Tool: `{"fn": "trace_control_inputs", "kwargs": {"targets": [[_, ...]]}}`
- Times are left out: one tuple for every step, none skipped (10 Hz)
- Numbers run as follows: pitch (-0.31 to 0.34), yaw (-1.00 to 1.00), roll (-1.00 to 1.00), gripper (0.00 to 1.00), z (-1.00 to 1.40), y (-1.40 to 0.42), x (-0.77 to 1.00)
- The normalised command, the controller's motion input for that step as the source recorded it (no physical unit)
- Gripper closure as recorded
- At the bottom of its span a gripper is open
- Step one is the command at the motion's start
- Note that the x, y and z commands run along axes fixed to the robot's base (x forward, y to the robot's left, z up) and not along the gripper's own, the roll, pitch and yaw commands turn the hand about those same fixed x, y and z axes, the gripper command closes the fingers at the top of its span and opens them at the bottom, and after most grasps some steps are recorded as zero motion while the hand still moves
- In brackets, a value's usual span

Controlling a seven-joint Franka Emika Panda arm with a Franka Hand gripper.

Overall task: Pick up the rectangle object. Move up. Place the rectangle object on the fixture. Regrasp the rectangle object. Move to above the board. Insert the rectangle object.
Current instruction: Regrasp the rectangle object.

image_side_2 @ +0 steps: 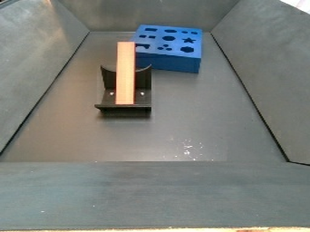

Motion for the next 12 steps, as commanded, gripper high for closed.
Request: {"fn": "trace_control_inputs", "kwargs": {"targets": [[0.110, 0.19, 0.24, 0.00, 0.01, -0.03, 0.09], [-0.012, 0.27, 0.21, 0.00, -1.00, 0.04, 0.03], [-0.038, 0.27, 0.19, 0.00, -1.00, 0.04, 0.03], [-0.093, 0.21, 0.16, 0.00, -1.00, 0.04, 0.04], [-0.131, 0.17, 0.13, 0.00, -1.00, 0.04, 0.05], [-0.152, 0.13, 0.11, 0.00, -1.00, 0.04, 0.05], [-0.175, 0.05, 0.08, 0.00, -1.00, 0.04, 0.07], [-0.178, 0.02, 0.08, 0.00, -1.00, 0.03, 0.07], [-0.166, -0.03, 0.08, 0.00, -1.00, 0.03, 0.07], [-0.144, -0.06, 0.07, 0.00, -1.00, 0.03, 0.08], [-0.120, -0.08, 0.06, 0.00, -1.00, 0.03, 0.08], [-0.103, -0.09, 0.06, 0.00, -1.00, 0.03, 0.08]]}}
